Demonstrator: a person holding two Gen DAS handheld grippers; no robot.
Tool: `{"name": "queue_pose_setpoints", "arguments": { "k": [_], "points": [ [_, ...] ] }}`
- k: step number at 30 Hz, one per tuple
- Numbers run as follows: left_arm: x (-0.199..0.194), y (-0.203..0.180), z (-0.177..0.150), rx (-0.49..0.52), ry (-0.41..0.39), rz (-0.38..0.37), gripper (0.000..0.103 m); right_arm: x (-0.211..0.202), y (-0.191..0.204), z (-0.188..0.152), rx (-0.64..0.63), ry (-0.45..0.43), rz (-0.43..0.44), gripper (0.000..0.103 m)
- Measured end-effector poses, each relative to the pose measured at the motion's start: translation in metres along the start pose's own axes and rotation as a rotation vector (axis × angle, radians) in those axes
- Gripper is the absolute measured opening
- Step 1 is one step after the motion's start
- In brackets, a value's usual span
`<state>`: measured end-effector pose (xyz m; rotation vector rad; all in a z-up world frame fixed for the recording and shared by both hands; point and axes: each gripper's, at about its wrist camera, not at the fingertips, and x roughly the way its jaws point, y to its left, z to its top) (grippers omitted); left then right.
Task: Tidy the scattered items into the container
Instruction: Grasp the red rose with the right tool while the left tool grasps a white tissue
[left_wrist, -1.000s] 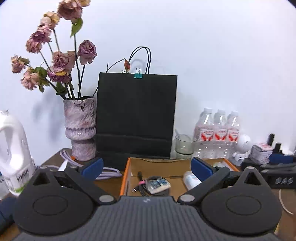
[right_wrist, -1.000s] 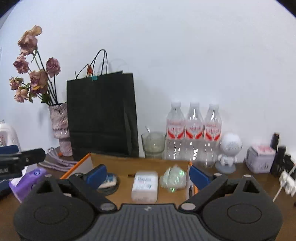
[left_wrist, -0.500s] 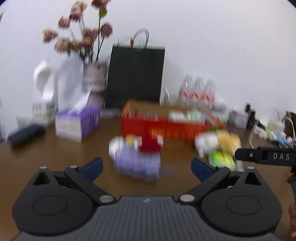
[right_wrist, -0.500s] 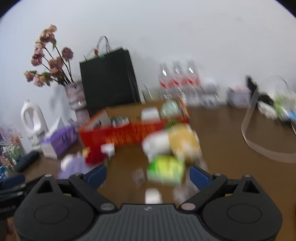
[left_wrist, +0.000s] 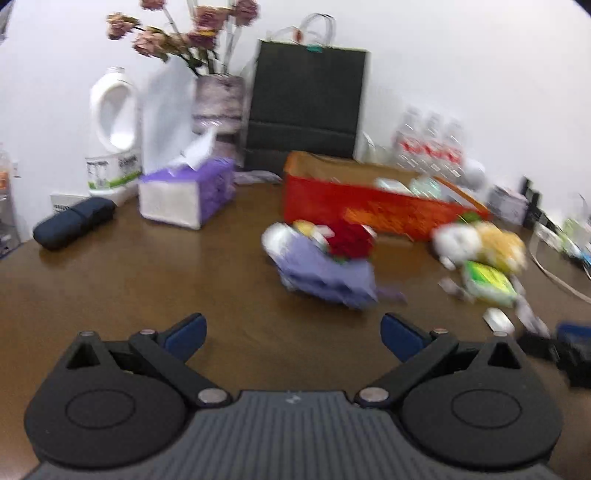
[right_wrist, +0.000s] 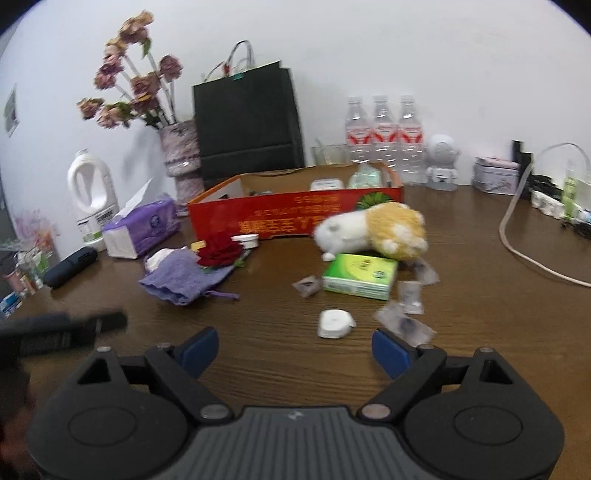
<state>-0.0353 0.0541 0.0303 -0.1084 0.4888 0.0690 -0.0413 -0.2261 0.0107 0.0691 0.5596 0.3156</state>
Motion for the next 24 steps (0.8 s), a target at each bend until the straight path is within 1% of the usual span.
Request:
{"name": "queue_pose_setpoints", "arguments": {
  "k": [1, 2, 3, 4, 5, 6, 8, 10, 11, 12, 13, 14, 15, 16, 17, 18, 19, 20, 22, 23, 24],
  "points": [
    [0.008, 0.008, 0.009, 0.001, -0.023, 0.0, 0.098, 0.006, 0.003, 0.003, -0.003, 0.011, 0.012, 0.089],
    [0.016, 0.015, 0.019, 0.006, -0.039, 0.0, 0.091, 0.012, 0.005, 0.007, -0.005, 0.019, 0.022, 0.088],
    [0.024, 0.02, 0.029, 0.013, -0.042, -0.004, 0.084, 0.018, 0.008, 0.012, -0.008, 0.024, 0.031, 0.088],
    [0.035, 0.026, 0.039, 0.019, -0.038, -0.017, 0.082, 0.023, 0.011, 0.017, -0.015, 0.024, 0.037, 0.088],
    [0.049, 0.034, 0.049, 0.018, -0.021, -0.038, 0.076, 0.029, 0.014, 0.023, -0.023, 0.019, 0.043, 0.088],
    [0.064, 0.04, 0.057, 0.009, 0.01, -0.062, 0.073, 0.035, 0.017, 0.03, -0.031, 0.014, 0.051, 0.088],
    [0.092, 0.051, 0.068, -0.041, 0.089, -0.129, 0.072, 0.053, 0.024, 0.044, -0.041, 0.013, 0.075, 0.088],
    [0.116, 0.058, 0.071, -0.105, 0.151, -0.2, 0.072, 0.075, 0.034, 0.057, -0.055, 0.03, 0.104, 0.088],
    [0.127, 0.061, 0.07, -0.125, 0.18, -0.218, 0.065, 0.087, 0.039, 0.063, -0.064, 0.041, 0.115, 0.087],
    [0.137, 0.062, 0.069, -0.143, 0.214, -0.225, 0.052, 0.1, 0.045, 0.07, -0.073, 0.054, 0.121, 0.082],
    [0.143, 0.064, 0.067, -0.163, 0.231, -0.235, 0.048, 0.112, 0.05, 0.076, -0.081, 0.065, 0.124, 0.078],
    [0.145, 0.066, 0.066, -0.184, 0.23, -0.255, 0.039, 0.125, 0.055, 0.082, -0.083, 0.076, 0.124, 0.077],
    [0.146, 0.069, 0.065, -0.207, 0.24, -0.286, 0.028, 0.137, 0.06, 0.088, -0.08, 0.091, 0.12, 0.077],
    [0.146, 0.072, 0.064, -0.227, 0.246, -0.316, 0.022, 0.149, 0.063, 0.093, -0.075, 0.103, 0.113, 0.077],
    [0.146, 0.073, 0.063, -0.231, 0.241, -0.329, 0.017, 0.16, 0.067, 0.097, -0.071, 0.113, 0.106, 0.077],
    [0.144, 0.072, 0.063, -0.22, 0.228, -0.325, 0.013, 0.17, 0.07, 0.1, -0.071, 0.123, 0.092, 0.076],
    [0.141, 0.071, 0.063, -0.204, 0.207, -0.311, 0.013, 0.18, 0.074, 0.101, -0.077, 0.137, 0.072, 0.076],
    [0.136, 0.07, 0.064, -0.189, 0.173, -0.295, 0.011, 0.189, 0.077, 0.101, -0.085, 0.15, 0.057, 0.069],
    [0.12, 0.069, 0.067, -0.153, 0.074, -0.254, 0.011, 0.2, 0.082, 0.099, -0.09, 0.157, 0.075, 0.053],
    [0.111, 0.068, 0.068, -0.134, 0.016, -0.227, 0.011, 0.2, 0.084, 0.098, -0.095, 0.153, 0.091, 0.04],
    [0.101, 0.067, 0.069, -0.121, -0.038, -0.2, 0.011, 0.197, 0.087, 0.097, -0.115, 0.143, 0.089, 0.037]
  ]
}}
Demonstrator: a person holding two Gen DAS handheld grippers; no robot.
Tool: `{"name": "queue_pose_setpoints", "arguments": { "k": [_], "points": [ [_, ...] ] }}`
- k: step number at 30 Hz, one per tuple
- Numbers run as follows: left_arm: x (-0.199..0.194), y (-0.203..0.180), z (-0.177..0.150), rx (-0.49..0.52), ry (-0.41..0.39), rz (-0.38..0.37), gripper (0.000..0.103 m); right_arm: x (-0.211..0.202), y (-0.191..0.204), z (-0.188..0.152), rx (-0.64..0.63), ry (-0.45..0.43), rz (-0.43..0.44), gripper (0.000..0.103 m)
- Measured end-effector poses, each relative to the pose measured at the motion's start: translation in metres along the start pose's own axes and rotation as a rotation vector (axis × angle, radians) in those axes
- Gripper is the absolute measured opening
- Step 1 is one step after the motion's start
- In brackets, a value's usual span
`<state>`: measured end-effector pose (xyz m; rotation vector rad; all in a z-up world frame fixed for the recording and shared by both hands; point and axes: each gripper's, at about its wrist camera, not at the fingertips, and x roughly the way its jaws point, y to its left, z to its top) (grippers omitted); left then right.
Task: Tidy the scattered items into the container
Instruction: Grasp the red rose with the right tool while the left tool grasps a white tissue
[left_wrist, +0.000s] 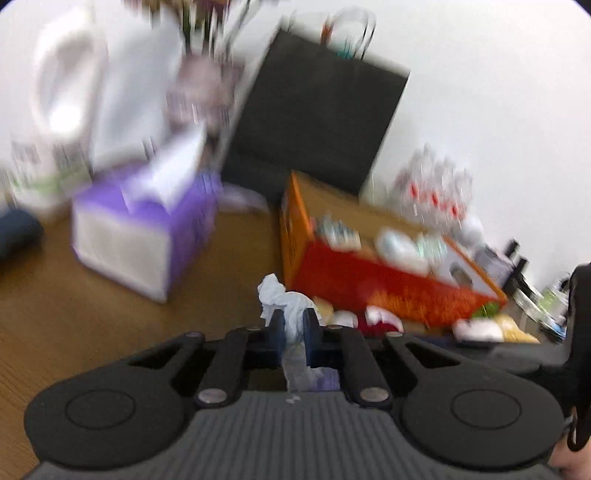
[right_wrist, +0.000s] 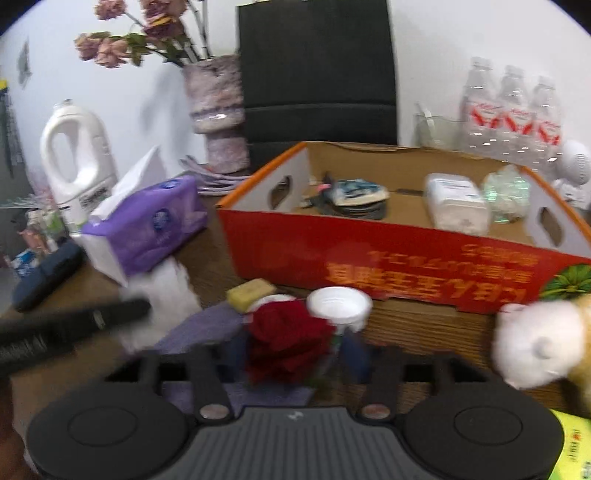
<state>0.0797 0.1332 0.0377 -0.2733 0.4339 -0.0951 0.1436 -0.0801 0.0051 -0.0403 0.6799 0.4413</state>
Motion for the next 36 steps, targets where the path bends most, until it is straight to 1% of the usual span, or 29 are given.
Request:
{"name": "queue_pose_setpoints", "arguments": {
  "k": [1, 3, 5, 6, 7, 8, 10, 11, 13, 14, 18, 20, 21, 22, 23, 24, 25, 26, 29, 30, 31, 32, 33, 34, 36],
  "points": [
    [-0.008, -0.002, 0.001, 0.006, -0.037, 0.018, 0.011, -0.004, 0.004, -0.002, -0.031, -0.008, -0.02, 0.035],
    [-0.024, -0.006, 0.004, 0.001, -0.073, 0.036, 0.011, -0.014, 0.006, -0.005, -0.052, -0.019, -0.036, 0.031],
    [-0.045, -0.013, 0.004, 0.001, -0.105, 0.025, 0.011, -0.036, -0.002, -0.009, -0.021, -0.057, -0.021, 0.031],
    [-0.055, -0.018, 0.002, 0.011, -0.106, 0.005, 0.011, -0.051, -0.008, -0.011, -0.007, -0.086, -0.013, 0.031],
    [-0.065, -0.025, -0.002, 0.023, -0.09, -0.017, 0.011, -0.07, -0.015, -0.015, 0.014, -0.115, 0.004, 0.031],
    [-0.072, -0.032, -0.009, 0.035, -0.058, -0.039, 0.011, -0.088, -0.024, -0.019, 0.048, -0.138, 0.038, 0.031],
    [-0.081, -0.048, -0.029, 0.056, 0.014, -0.09, 0.012, -0.122, -0.049, -0.033, 0.133, -0.164, 0.18, 0.031],
    [-0.084, -0.056, -0.041, 0.063, 0.051, -0.108, 0.012, -0.136, -0.059, -0.042, 0.161, -0.158, 0.214, 0.031],
    [-0.088, -0.071, -0.065, 0.079, 0.119, -0.13, 0.012, -0.158, -0.069, -0.062, 0.15, -0.122, 0.13, 0.031],
    [-0.091, -0.077, -0.076, 0.089, 0.141, -0.137, 0.012, -0.167, -0.074, -0.072, 0.141, -0.109, 0.103, 0.031],
    [-0.098, -0.095, -0.103, 0.145, 0.215, -0.127, 0.012, -0.196, -0.092, -0.111, 0.182, -0.055, 0.03, 0.031],
    [-0.105, -0.102, -0.112, 0.183, 0.261, -0.123, 0.014, -0.203, -0.09, -0.127, 0.185, -0.029, 0.032, 0.032],
    [-0.108, -0.105, -0.116, 0.207, 0.272, -0.12, 0.021, -0.206, -0.087, -0.134, 0.176, -0.027, 0.035, 0.034],
    [-0.112, -0.107, -0.118, 0.226, 0.269, -0.112, 0.03, -0.21, -0.082, -0.14, 0.164, -0.031, 0.027, 0.037],
    [-0.116, -0.11, -0.12, 0.245, 0.261, -0.102, 0.055, -0.213, -0.078, -0.144, 0.155, -0.04, 0.011, 0.044],
    [-0.12, -0.113, -0.121, 0.263, 0.249, -0.097, 0.068, -0.216, -0.075, -0.148, 0.146, -0.051, -0.008, 0.06],
    [-0.122, -0.116, -0.122, 0.281, 0.235, -0.092, 0.069, -0.219, -0.073, -0.151, 0.137, -0.064, -0.02, 0.067],
    [-0.124, -0.119, -0.123, 0.298, 0.22, -0.081, 0.069, -0.22, -0.07, -0.152, 0.126, -0.076, -0.02, 0.072],
    [-0.118, -0.131, -0.122, 0.331, 0.187, -0.076, 0.074, -0.22, -0.062, -0.153, 0.067, -0.075, -0.019, 0.07],
    [-0.113, -0.133, -0.122, 0.335, 0.19, -0.064, 0.073, -0.218, -0.058, -0.154, 0.043, -0.069, -0.034, 0.069],
    [-0.107, -0.135, -0.123, 0.34, 0.195, -0.052, 0.069, -0.214, -0.054, -0.154, 0.016, -0.056, -0.058, 0.069],
    [-0.103, -0.137, -0.125, 0.348, 0.204, -0.042, 0.054, -0.211, -0.051, -0.156, -0.003, -0.043, -0.081, 0.062],
    [-0.099, -0.138, -0.127, 0.356, 0.218, -0.029, 0.039, -0.207, -0.05, -0.158, -0.01, -0.031, -0.096, 0.058],
    [-0.096, -0.138, -0.129, 0.362, 0.23, -0.021, 0.036, -0.204, -0.051, -0.16, -0.007, -0.021, -0.099, 0.056],
    [-0.095, -0.137, -0.132, 0.373, 0.22, -0.027, 0.029, -0.204, -0.054, -0.162, 0.013, -0.026, -0.088, 0.052]
  ]
}}
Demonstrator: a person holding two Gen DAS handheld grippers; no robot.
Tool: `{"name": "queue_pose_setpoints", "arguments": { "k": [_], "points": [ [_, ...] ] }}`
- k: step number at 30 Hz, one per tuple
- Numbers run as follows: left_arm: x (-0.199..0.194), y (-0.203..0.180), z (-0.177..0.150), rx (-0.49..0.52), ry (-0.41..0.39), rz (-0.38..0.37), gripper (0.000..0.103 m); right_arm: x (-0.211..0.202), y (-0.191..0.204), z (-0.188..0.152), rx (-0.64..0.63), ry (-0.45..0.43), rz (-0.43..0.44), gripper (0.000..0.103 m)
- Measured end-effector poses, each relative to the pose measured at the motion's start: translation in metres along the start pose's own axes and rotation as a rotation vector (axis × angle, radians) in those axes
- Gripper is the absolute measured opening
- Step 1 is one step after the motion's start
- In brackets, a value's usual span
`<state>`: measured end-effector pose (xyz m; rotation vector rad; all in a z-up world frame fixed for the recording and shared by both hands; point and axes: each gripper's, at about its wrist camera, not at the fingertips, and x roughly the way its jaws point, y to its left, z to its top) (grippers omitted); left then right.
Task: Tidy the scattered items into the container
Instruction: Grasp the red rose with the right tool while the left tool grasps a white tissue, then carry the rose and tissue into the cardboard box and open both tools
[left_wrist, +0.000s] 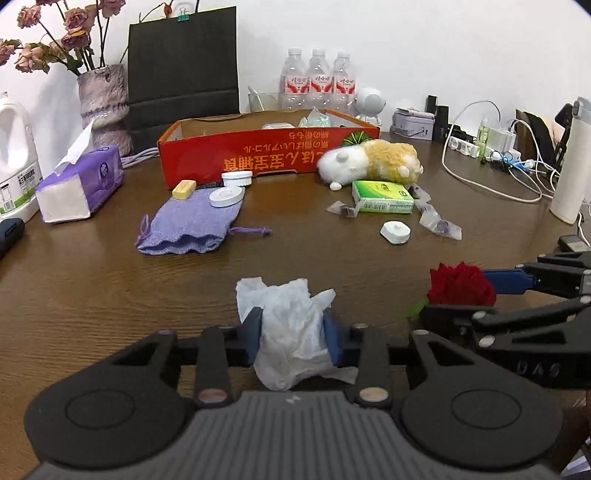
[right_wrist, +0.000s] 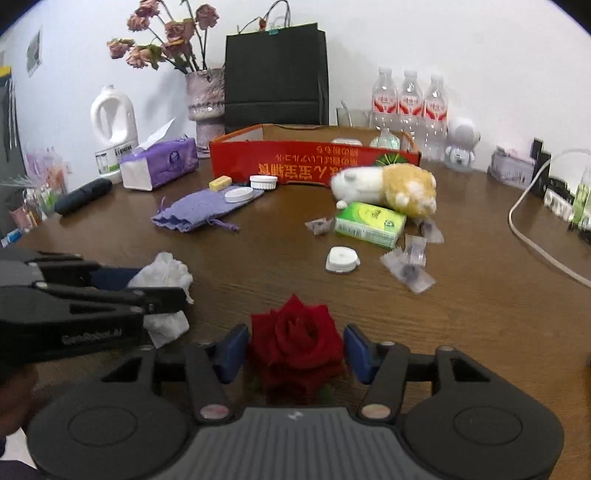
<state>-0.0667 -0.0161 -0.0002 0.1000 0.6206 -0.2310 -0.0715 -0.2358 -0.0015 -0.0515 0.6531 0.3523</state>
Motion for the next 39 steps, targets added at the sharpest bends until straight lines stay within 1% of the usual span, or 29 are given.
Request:
{"name": "queue_pose_setpoints", "arguments": {
  "k": [3, 5, 8, 10, 12, 14, 15, 17, 18, 19, 20, 21, 22, 23, 24, 26, 27, 29, 30, 31, 32, 33, 34, 35, 37, 38, 39],
  "points": [
    [-0.001, 0.004, 0.002, -0.015, -0.02, -0.02, 0.021, 0.001, -0.005, 0.005, 0.026, -0.007, 0.004, 0.048],
    [-0.002, 0.01, 0.008, -0.048, -0.033, -0.027, 0.019, 0.001, -0.013, 0.015, 0.068, -0.024, 0.027, 0.047],
    [-0.005, 0.024, 0.03, -0.075, -0.104, -0.035, 0.019, -0.001, -0.024, 0.043, 0.098, -0.079, 0.036, 0.047],
    [-0.003, 0.036, 0.058, -0.073, -0.166, -0.049, 0.019, 0.001, -0.032, 0.072, 0.094, -0.128, 0.039, 0.047],
    [0.009, 0.049, 0.101, -0.055, -0.224, -0.04, 0.019, 0.008, -0.041, 0.11, 0.068, -0.184, 0.03, 0.047],
    [0.031, 0.059, 0.15, -0.022, -0.254, -0.041, 0.02, 0.027, -0.051, 0.155, 0.021, -0.224, 0.016, 0.048],
    [0.05, 0.063, 0.178, -0.007, -0.253, -0.045, 0.02, 0.042, -0.057, 0.179, 0.001, -0.216, 0.019, 0.048],
    [0.091, 0.065, 0.224, 0.038, -0.233, -0.053, 0.02, 0.086, -0.07, 0.23, -0.018, -0.138, 0.022, 0.048],
    [0.116, 0.064, 0.244, 0.058, -0.214, -0.039, 0.02, 0.111, -0.077, 0.252, -0.016, -0.09, 0.008, 0.048],
    [0.146, 0.064, 0.262, 0.062, -0.158, -0.029, 0.02, 0.138, -0.083, 0.272, -0.01, -0.038, -0.006, 0.048],
    [0.179, 0.066, 0.278, 0.058, -0.08, -0.03, 0.02, 0.165, -0.09, 0.288, 0.002, 0.01, -0.024, 0.048],
    [0.207, 0.068, 0.287, 0.051, -0.026, -0.008, 0.02, 0.192, -0.095, 0.302, 0.016, 0.061, -0.043, 0.048],
    [0.233, 0.069, 0.293, 0.057, 0.021, 0.041, 0.02, 0.22, -0.099, 0.311, 0.029, 0.116, -0.062, 0.048],
    [0.261, 0.068, 0.298, 0.084, 0.077, 0.085, 0.02, 0.245, -0.103, 0.316, 0.039, 0.163, -0.081, 0.048],
    [0.285, 0.068, 0.302, 0.099, 0.126, 0.103, 0.02, 0.268, -0.106, 0.318, 0.041, 0.205, -0.099, 0.048],
    [0.32, 0.069, 0.304, 0.104, 0.204, 0.081, 0.021, 0.302, -0.108, 0.313, 0.028, 0.263, -0.147, 0.048],
    [0.33, 0.069, 0.304, 0.101, 0.214, 0.075, 0.024, 0.314, -0.109, 0.309, 0.018, 0.278, -0.173, 0.048],
    [0.342, 0.071, 0.303, 0.079, 0.217, 0.079, 0.03, 0.33, -0.112, 0.302, 0.01, 0.302, -0.194, 0.05],
    [0.344, 0.074, 0.304, 0.058, 0.222, 0.069, 0.034, 0.332, -0.11, 0.301, -0.008, 0.299, -0.202, 0.056],
    [0.343, 0.077, 0.305, 0.04, 0.21, 0.05, 0.037, 0.334, -0.107, 0.299, -0.026, 0.293, -0.209, 0.061],
    [0.341, 0.078, 0.306, 0.034, 0.186, 0.046, 0.045, 0.336, -0.105, 0.298, -0.039, 0.296, -0.208, 0.069],
    [0.339, 0.078, 0.306, 0.046, 0.169, 0.064, 0.051, 0.337, -0.103, 0.298, -0.051, 0.299, -0.204, 0.075],
    [0.338, 0.077, 0.306, 0.065, 0.17, 0.077, 0.052, 0.338, -0.103, 0.297, -0.055, 0.303, -0.203, 0.077],
    [0.336, 0.077, 0.308, 0.073, 0.176, 0.073, 0.054, 0.338, -0.103, 0.298, -0.047, 0.31, -0.2, 0.077],
    [0.325, 0.082, 0.313, 0.051, 0.18, 0.063, 0.056, 0.333, -0.106, 0.303, -0.005, 0.329, -0.187, 0.077],
    [0.317, 0.084, 0.317, 0.04, 0.175, 0.067, 0.058, 0.327, -0.107, 0.306, 0.02, 0.33, -0.173, 0.077],
    [0.309, 0.086, 0.322, 0.032, 0.167, 0.072, 0.064, 0.318, -0.109, 0.31, 0.045, 0.324, -0.156, 0.077]
  ]
}}
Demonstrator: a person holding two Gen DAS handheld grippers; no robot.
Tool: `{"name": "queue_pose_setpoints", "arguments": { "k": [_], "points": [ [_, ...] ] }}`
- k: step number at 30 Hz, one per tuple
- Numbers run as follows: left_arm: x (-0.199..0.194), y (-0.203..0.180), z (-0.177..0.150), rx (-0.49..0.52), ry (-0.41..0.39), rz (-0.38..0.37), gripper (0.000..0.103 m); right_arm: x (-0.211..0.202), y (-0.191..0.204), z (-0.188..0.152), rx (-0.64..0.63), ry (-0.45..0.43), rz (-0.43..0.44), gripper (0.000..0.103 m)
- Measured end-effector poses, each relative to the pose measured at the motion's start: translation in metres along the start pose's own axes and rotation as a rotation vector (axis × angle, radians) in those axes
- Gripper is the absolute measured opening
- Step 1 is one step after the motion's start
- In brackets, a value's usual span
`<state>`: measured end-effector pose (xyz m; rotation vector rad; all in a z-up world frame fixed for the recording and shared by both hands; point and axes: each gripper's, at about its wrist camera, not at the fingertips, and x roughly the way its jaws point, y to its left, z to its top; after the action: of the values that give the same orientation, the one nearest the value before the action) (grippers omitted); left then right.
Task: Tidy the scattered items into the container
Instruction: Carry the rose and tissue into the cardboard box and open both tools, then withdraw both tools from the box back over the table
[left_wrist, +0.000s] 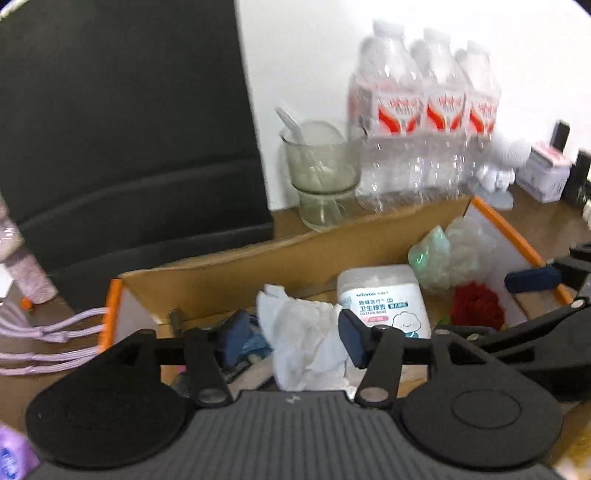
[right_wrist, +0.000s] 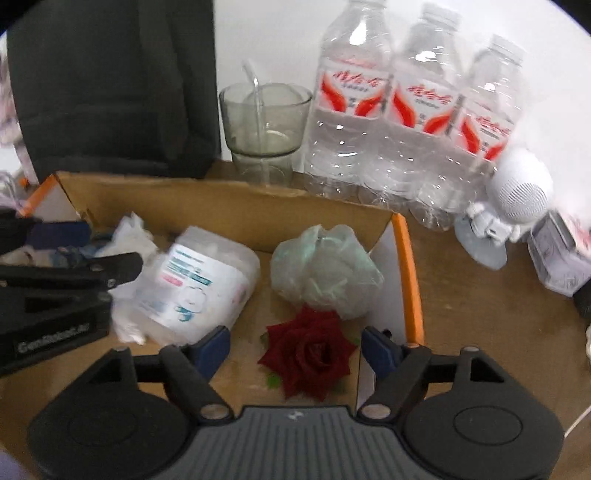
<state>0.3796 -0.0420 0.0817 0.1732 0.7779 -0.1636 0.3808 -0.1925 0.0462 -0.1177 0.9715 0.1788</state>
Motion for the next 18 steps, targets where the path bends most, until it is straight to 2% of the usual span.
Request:
{"name": "queue_pose_setpoints", "arguments": {
  "k": [1, 3, 7, 10, 12, 15, 18],
  "points": [
    [-0.01, 0.003, 0.003, -0.013, -0.007, 0.006, 0.068, -0.011, -0.003, 0.001, 0.024, -0.006, 0.022, 0.077],
    [-0.034, 0.011, 0.006, -0.058, -0.008, 0.016, 0.084, -0.032, -0.01, 0.001, 0.074, -0.016, 0.056, 0.081],
    [-0.073, 0.017, 0.001, -0.116, -0.007, 0.018, 0.088, -0.073, -0.015, -0.009, 0.135, -0.026, 0.122, 0.085],
    [-0.104, 0.014, -0.014, -0.115, -0.064, 0.054, 0.095, -0.099, -0.01, -0.027, 0.126, -0.07, 0.118, 0.085],
    [-0.127, 0.011, -0.03, -0.134, -0.15, 0.085, 0.097, -0.117, -0.002, -0.04, 0.098, -0.137, 0.104, 0.085],
    [-0.166, 0.005, -0.06, -0.142, -0.369, 0.124, 0.1, -0.146, 0.009, -0.066, 0.043, -0.315, 0.053, 0.086],
    [-0.189, -0.003, -0.08, -0.128, -0.455, 0.134, 0.101, -0.167, 0.019, -0.092, -0.002, -0.465, -0.007, 0.086]
  ]
}}
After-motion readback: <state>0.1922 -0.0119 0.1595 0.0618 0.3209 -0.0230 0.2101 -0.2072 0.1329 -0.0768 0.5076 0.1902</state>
